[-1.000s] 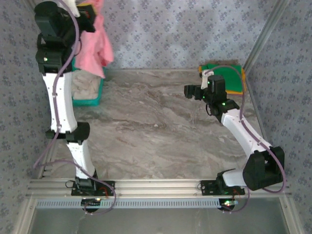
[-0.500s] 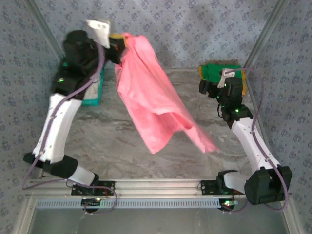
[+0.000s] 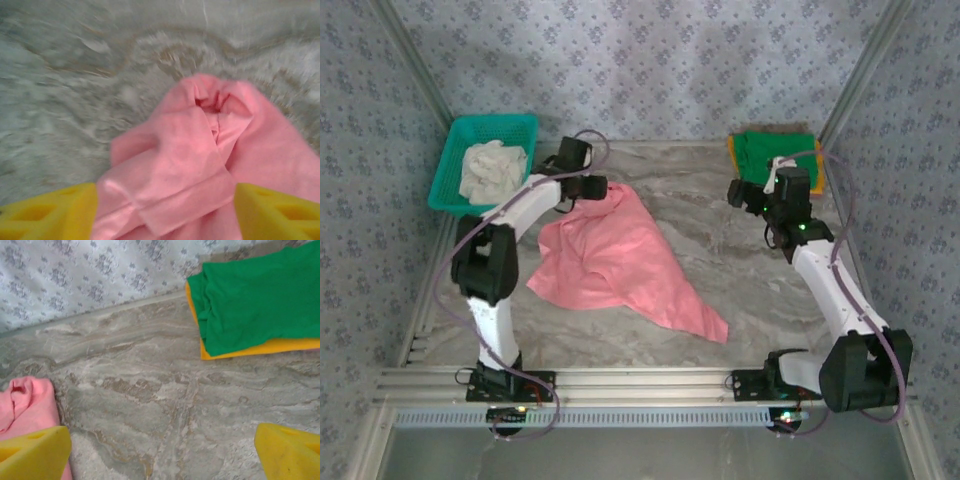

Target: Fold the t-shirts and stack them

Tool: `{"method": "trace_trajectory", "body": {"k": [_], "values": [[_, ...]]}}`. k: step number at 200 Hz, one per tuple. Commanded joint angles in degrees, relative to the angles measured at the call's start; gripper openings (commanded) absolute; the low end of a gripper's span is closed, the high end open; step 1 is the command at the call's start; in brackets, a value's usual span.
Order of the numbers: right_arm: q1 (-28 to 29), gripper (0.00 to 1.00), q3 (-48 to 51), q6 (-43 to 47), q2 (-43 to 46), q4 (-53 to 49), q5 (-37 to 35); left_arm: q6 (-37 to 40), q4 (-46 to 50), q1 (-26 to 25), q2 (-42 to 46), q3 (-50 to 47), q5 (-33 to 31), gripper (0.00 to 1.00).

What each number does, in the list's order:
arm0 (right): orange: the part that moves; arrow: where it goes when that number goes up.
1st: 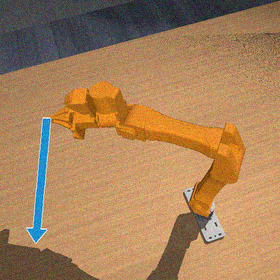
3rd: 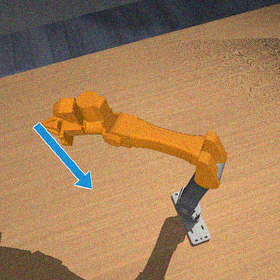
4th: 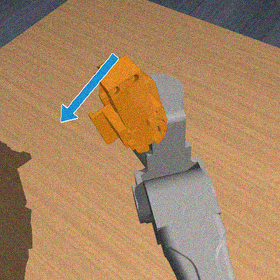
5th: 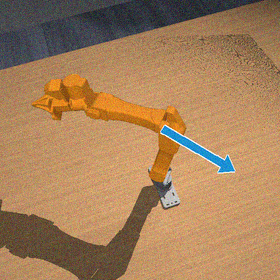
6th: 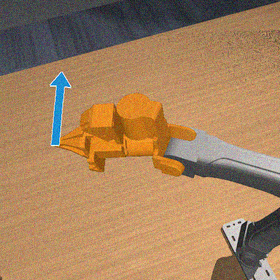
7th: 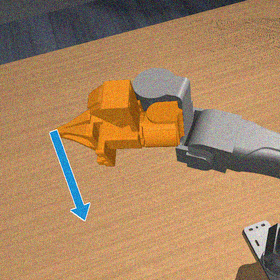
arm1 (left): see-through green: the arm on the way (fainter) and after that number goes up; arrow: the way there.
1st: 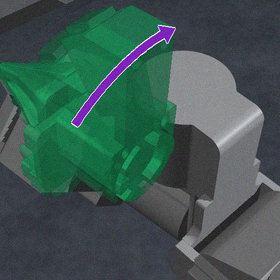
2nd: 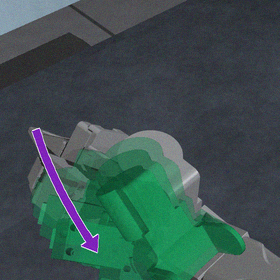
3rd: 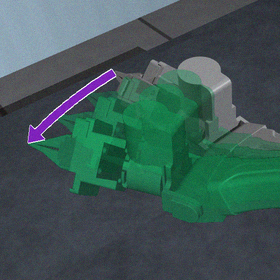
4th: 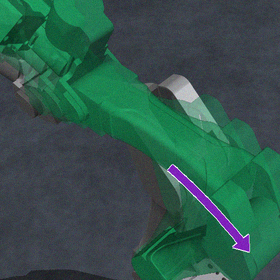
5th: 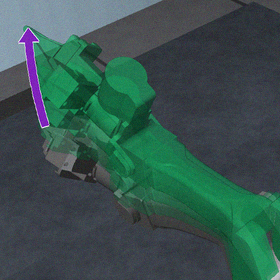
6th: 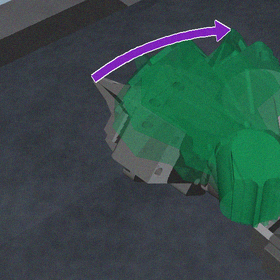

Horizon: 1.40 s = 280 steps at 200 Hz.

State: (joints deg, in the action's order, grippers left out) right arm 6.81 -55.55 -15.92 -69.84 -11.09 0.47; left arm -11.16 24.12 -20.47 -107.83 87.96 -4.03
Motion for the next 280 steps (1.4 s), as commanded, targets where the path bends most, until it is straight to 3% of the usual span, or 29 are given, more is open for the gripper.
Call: {"method": "trace_trajectory", "body": {"k": [1, 27, 82, 141, 170, 186, 208, 220, 242, 271, 280], "values": [[2.78, 0.96, 3.08, -2.68, 1.24, -4.62, 1.76, -2.97, -3.47, -0.27, 12.47, -3.74, 0.86, 0.76], [8.90, 0.95, 8.22, -5.28, 1.65, -6.43, 2.11, -5.42, 3.04, -0.34, 13.52, -9.31, 3.71, 0.74], [17.57, 0.92, 13.93, -10.50, 3.39, -11.99, 0.79, -11.16, 2.22, -1.22, 13.69, -20.87, 6.89, 0.75], [23.44, 0.91, 17.27, -28.75, 8.26, -30.97, -5.31, -14.44, 0.72, -2.34, 14.40, -27.42, 8.30, 0.76], [24.66, 0.88, 20.95, -33.99, 8.84, -31.18, -3.02, -15.54, -2.92, -2.79, 12.22, -29.77, 10.15, 0.73], [24.84, 0.85, 22.17, -34.93, 8.85, -28.05, -2.34, -15.65, -5.42, -3.14, 10.68, -29.70, 10.61, 0.68], [25.60, 0.79, 23.52, -36.40, 7.96, -23.77, -1.26, -15.39, -7.59, -3.57, 9.68, -28.83, 10.17, 0.53], [25.97, 0.78, 23.95, -37.01, 7.06, -23.61, -0.54, -15.38, -8.59, -3.60, 9.27, -28.48, 10.13, 0.42], [27.46, 0.78, 24.30, -38.65, 6.58, -25.03, -0.58, -15.47, -9.79, -3.59, 8.28, -28.20, 11.37, 0.34], [28.70, 0.78, 25.19, -41.22, 9.09, -28.45, -0.89, -16.17, -11.11, -3.53, 9.39, -30.00, 10.91, 0.03], [28.74, 0.78, 25.48, -41.78, 9.97, -29.42, -0.56, -16.56, -10.83, -3.53, 10.33, -30.37, 10.68, 0.00]]}}
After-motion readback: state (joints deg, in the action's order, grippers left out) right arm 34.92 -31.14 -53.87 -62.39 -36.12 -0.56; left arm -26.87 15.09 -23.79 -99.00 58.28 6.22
